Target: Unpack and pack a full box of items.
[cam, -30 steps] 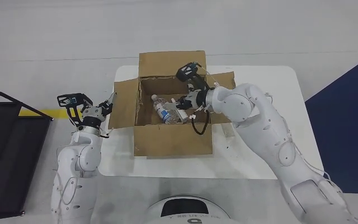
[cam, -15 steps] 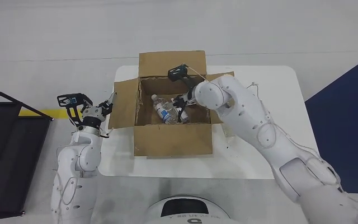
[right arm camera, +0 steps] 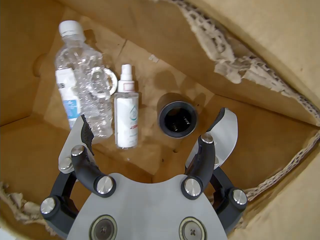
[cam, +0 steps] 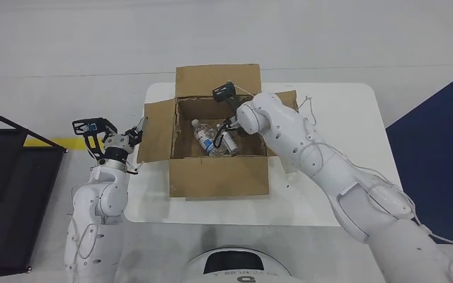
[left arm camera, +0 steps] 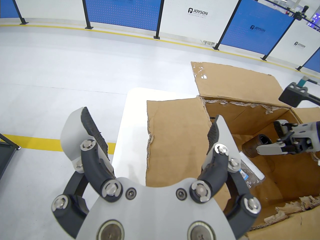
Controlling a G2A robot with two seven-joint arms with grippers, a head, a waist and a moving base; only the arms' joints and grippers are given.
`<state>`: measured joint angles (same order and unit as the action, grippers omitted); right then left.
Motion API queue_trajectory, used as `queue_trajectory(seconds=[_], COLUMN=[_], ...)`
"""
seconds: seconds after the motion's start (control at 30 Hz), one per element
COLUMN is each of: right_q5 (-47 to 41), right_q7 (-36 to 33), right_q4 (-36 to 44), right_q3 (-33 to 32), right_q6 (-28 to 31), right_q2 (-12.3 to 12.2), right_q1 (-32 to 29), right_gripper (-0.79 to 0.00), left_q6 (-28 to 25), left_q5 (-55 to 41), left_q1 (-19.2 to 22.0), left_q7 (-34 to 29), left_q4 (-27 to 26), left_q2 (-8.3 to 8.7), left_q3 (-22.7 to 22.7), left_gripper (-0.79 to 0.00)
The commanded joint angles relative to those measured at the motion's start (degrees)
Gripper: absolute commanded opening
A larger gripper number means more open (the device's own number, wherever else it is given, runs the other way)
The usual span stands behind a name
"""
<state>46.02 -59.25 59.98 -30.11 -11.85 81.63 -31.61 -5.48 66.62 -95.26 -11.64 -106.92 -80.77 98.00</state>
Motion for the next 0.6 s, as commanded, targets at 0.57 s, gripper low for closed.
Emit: queue_trajectory(seconds=[0.57], right_q5=[-0.7], right_q7=[-0.8], right_q4=[-15.2], right_q3=[3.3], right_q6=[1.4], right_q2=[6.4], right_q1=[3.3], right_gripper=[0.000], left_q6=[0.0], left_q5=[0.0], left_q1=[0.0], left_q7=[0.0], left_q4=[0.0], left_q2=[0.00], left_q3=[0.0], left_gripper=[0.000])
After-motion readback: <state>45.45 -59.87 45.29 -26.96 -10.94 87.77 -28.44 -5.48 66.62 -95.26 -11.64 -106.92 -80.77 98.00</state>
